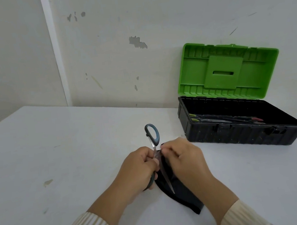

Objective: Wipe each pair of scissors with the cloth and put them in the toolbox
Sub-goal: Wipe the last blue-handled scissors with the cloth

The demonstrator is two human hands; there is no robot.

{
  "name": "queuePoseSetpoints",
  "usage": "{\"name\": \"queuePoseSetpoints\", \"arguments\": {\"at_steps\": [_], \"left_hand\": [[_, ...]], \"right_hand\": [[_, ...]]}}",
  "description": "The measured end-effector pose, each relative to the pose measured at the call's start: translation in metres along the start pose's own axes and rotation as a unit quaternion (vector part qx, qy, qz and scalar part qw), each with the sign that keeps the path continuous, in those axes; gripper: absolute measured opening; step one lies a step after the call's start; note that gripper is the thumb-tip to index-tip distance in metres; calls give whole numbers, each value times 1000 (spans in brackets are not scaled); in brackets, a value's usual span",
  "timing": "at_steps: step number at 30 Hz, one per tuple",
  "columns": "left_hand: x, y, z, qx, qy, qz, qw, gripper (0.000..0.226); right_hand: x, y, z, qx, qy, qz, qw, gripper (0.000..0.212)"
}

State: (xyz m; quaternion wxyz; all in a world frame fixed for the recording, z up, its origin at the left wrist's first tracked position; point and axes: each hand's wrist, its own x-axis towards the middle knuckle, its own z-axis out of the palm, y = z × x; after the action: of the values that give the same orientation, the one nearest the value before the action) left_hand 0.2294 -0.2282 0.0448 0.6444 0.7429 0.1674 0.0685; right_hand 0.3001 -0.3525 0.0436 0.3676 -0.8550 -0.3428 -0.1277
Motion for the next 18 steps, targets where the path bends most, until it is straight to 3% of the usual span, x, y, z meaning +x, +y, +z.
{"name": "queuePoseSetpoints", "arguments": {"at_steps": [3,5,6,8,10,12,14,16,18], "left_hand": [[-2,5,-6,10,-3,22,1000,10],[-3,4,-9,72,51,102,991,11],[-2,1,-11,138,102,174,970,14],[0,-5,-16,300,188,318,879,19],[3,-12,-20,394,203,387,808,26],[8,-20,-21,434,196,409,778,27],[11,-23,-22,448,189,414,769,26],[14,-25,-22,445,191,417,769,25],[9,-17,-20,399,213,371,811,14]], "right_hand": [[10,23,-17,74,127,136,980,22],[8,27,-29,177,135,180,958,28],[7,25,-34,244,109,188,945,25],[5,13,-39,367,34,206,906,13],[5,7,-37,404,-34,243,881,40],[5,7,-33,387,-91,265,878,62],[4,7,-30,386,-118,281,871,55],[5,3,-31,407,-128,290,857,33],[6,4,-31,388,-132,312,857,29]]}}
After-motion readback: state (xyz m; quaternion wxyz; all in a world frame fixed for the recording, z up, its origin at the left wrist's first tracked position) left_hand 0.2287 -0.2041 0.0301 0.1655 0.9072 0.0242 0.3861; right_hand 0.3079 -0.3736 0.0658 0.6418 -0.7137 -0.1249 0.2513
